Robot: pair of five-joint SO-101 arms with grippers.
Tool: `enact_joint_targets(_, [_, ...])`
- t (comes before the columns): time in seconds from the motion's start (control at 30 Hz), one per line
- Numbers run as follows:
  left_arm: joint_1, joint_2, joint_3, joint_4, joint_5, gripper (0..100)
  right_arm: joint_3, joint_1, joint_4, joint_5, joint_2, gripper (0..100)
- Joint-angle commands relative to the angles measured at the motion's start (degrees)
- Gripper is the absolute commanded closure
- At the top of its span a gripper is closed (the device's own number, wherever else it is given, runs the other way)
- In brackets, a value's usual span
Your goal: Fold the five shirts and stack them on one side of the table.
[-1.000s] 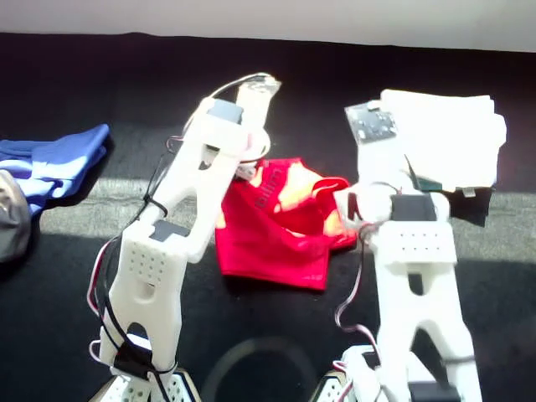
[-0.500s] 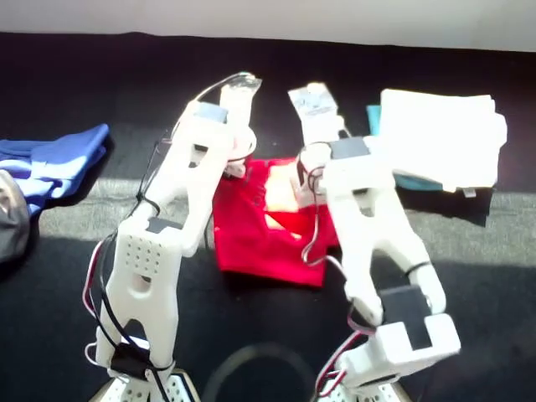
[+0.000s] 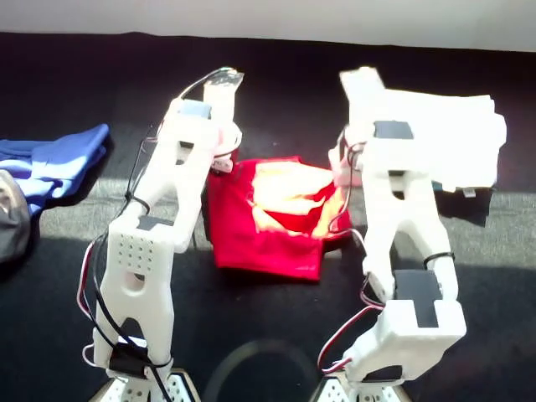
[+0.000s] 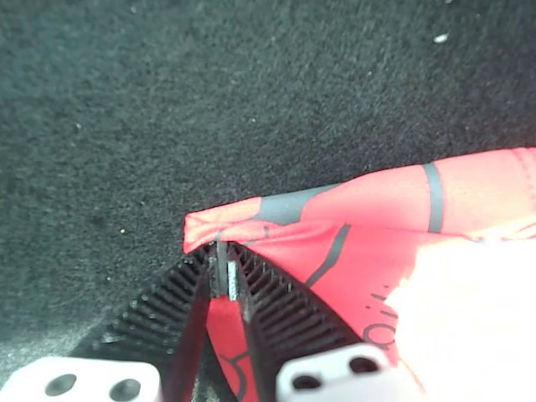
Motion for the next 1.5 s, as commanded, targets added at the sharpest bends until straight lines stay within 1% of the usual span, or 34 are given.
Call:
enact_joint_targets(0.0, [-0.7, -0.8, -0.4, -0.5, 0.0, 99, -10.9, -2.7, 2.9, -0.9, 0.4, 81.8])
enact_joint_targets(0.07, [-0.7, -0.8, -0.6, -0.5, 0.0, 99, -12.8, -4.4, 5.1, -3.2, 2.9, 81.8])
enact_joint_targets(0.2, [-0.7, -0.7, -1.6, -0.5, 0.0, 99, -13.9, -7.4, 9.6, -4.0, 9.5, 81.8])
enact_joint_targets(0.23, [-0.7, -0.7, -1.6, -0.5, 0.0, 99, -14.0, -7.8, 10.1, -4.0, 10.8, 81.8])
enact_joint_targets(0.37, [-0.7, -0.7, -1.6, -0.5, 0.0, 99, -15.6, -8.0, 11.8, -9.4, 13.8, 82.3])
enact_joint_targets(0.5, [-0.7, -0.7, -1.6, -0.7, 0.0, 99, -18.7, -8.0, 14.5, -11.7, 15.1, 86.9])
enact_joint_targets(0.83, [-0.7, -0.7, -1.6, -0.7, 0.0, 99, -23.9, -8.1, 15.3, -11.6, 23.0, 87.1])
enact_joint_targets(0.97, [-0.7, -0.4, -1.5, -0.6, 0.0, 99, -28.2, -7.7, 15.3, -11.6, 24.0, 87.6])
enact_joint_targets(1.13, [-0.7, -0.4, -1.5, -0.6, 0.0, 99, -35.1, -8.0, 15.3, -11.6, 24.3, 99.1])
enact_joint_targets(1.33, [-0.8, -0.4, -1.5, -0.5, 0.0, 99, -36.4, -7.5, 14.9, -11.3, 24.2, 99.1])
enact_joint_targets(1.47, [-0.8, -0.8, -1.5, -0.5, 0.0, 99, -38.5, -5.9, 14.0, -11.1, 24.5, 99.1])
